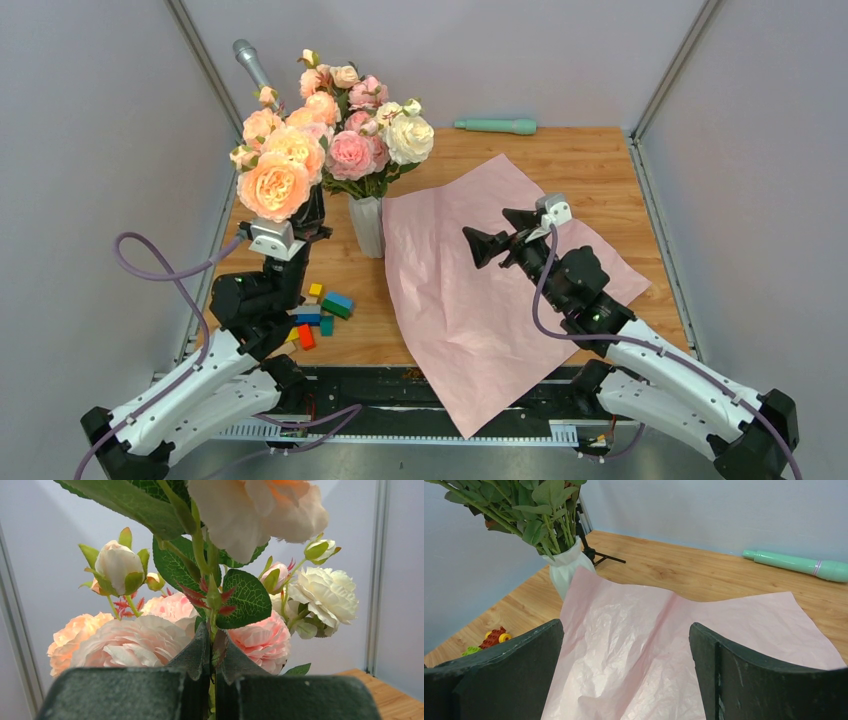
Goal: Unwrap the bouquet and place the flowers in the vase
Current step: Insert the fake flower into the vase.
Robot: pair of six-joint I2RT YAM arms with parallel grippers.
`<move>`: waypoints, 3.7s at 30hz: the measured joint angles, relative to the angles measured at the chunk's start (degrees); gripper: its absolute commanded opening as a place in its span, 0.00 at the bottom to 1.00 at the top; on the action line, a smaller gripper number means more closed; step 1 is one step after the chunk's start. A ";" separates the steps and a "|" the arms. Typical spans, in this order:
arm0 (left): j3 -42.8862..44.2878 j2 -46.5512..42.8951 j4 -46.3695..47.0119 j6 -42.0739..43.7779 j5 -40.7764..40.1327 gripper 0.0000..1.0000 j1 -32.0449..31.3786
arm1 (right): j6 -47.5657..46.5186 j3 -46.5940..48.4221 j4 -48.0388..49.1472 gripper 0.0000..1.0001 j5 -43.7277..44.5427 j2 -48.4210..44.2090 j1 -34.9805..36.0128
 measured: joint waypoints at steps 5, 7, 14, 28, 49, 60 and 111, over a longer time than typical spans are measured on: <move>-0.52 -0.59 0.04 -0.44 -0.04 0.00 0.00 | 0.09 0.00 0.31 0.98 -1.07 1.20 -0.02; -0.74 -0.85 0.04 -0.72 -0.04 0.00 0.00 | 0.09 0.00 1.60 0.97 -3.13 3.04 -0.09; -1.05 -1.70 -0.50 -1.51 -0.52 0.00 0.00 | 0.04 1.81 8.68 0.95 -11.69 15.72 -0.09; -0.92 -1.60 -8.44 -1.84 -2.60 0.00 0.00 | -0.96 17.16 31.01 0.96 -25.09 48.06 -0.07; -0.94 -1.66 -8.66 -3.37 -2.58 0.00 0.00 | -9.99 30.05 41.35 0.97 -28.46 68.46 0.20; -0.98 -1.99 -9.14 -4.24 -2.19 0.00 0.00 | -11.47 35.87 38.27 0.77 -29.81 72.63 0.31; -7.10 10.45 -4.94 -11.65 -6.51 0.00 0.09 | -11.10 32.68 42.03 0.35 -28.55 71.89 0.46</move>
